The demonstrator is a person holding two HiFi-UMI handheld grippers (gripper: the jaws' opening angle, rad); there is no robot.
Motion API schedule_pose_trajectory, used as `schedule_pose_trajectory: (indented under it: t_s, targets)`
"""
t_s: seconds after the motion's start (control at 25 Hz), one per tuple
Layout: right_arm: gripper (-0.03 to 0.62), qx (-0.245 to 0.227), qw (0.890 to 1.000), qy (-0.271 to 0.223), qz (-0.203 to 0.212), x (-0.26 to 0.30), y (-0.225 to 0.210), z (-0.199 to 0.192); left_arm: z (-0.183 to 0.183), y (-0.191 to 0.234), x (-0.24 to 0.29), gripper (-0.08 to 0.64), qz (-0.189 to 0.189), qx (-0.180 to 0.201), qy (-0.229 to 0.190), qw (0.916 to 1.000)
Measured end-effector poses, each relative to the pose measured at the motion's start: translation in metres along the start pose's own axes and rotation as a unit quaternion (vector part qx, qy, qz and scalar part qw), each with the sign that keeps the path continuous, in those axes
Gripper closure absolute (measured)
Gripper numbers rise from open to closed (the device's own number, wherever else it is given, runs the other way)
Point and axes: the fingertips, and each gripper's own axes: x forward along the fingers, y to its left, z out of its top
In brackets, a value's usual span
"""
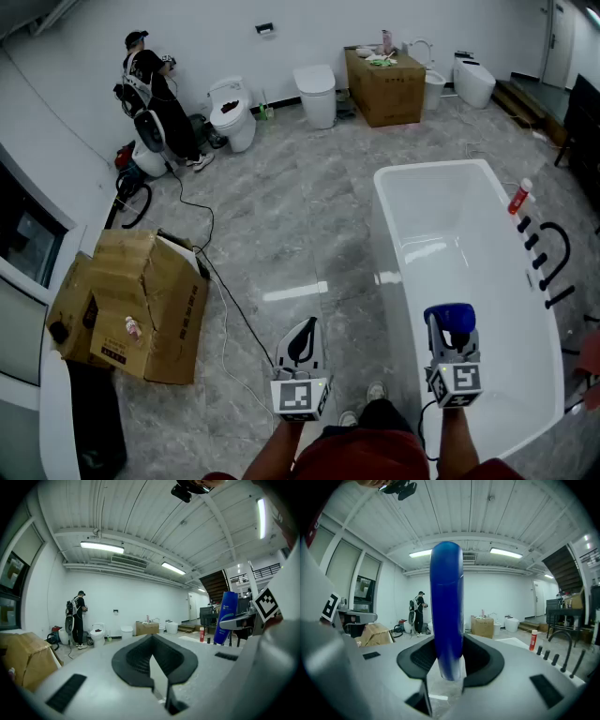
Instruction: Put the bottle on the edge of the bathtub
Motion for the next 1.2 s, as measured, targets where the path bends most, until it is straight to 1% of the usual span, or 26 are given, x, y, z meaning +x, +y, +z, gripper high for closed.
schedule_pose_trajectory:
  t_s: [0.08,0.16,0.32,0.44,0.52,0.64,0.76,1.0,1.2]
  targets:
    - [0.439,0.000,1.000,-0.004,0.007,0.020,0.007,-0.002,0.000,0.014,0.009,0.555,0.004,0.009,-0.003,1.0000]
    - [0.439,0.000,1.000,-0.010,0.012,0.043,0.009,-0.006,-0.001,0.027,0.023,0.555,0.008,0.010,-0.006,0.9999]
    - [0.439,-0.006,1.000,-0.008,0.020,0.110,0.000,0.011,0.004,0.051,0.083,0.555,0.018,0.009,-0.014,0.9997]
    - [0.439,-0.016,0.999,-0.015,0.024,0.171,-0.020,0.025,0.011,0.068,0.145,0.555,0.029,0.006,-0.020,0.9994]
    - [0.438,-0.010,1.000,-0.013,0.026,0.212,-0.035,0.030,0.017,0.078,0.189,0.555,0.036,0.006,-0.025,0.9990]
    - [0.439,0.006,0.999,-0.011,0.033,0.274,-0.059,0.038,0.025,0.090,0.254,0.555,0.036,0.006,-0.022,0.9991]
    - [0.438,0.008,0.999,-0.015,0.035,0.328,-0.086,0.044,0.038,0.100,0.314,0.555,0.040,0.010,-0.030,0.9987]
    - [0.437,0.011,0.999,-0.007,0.032,0.402,-0.129,0.049,0.059,0.106,0.402,0.555,0.041,0.016,-0.033,0.9985]
    - [0.439,0.021,0.999,-0.012,0.025,0.439,-0.154,0.059,0.066,0.104,0.455,0.555,0.031,0.019,-0.029,0.9989]
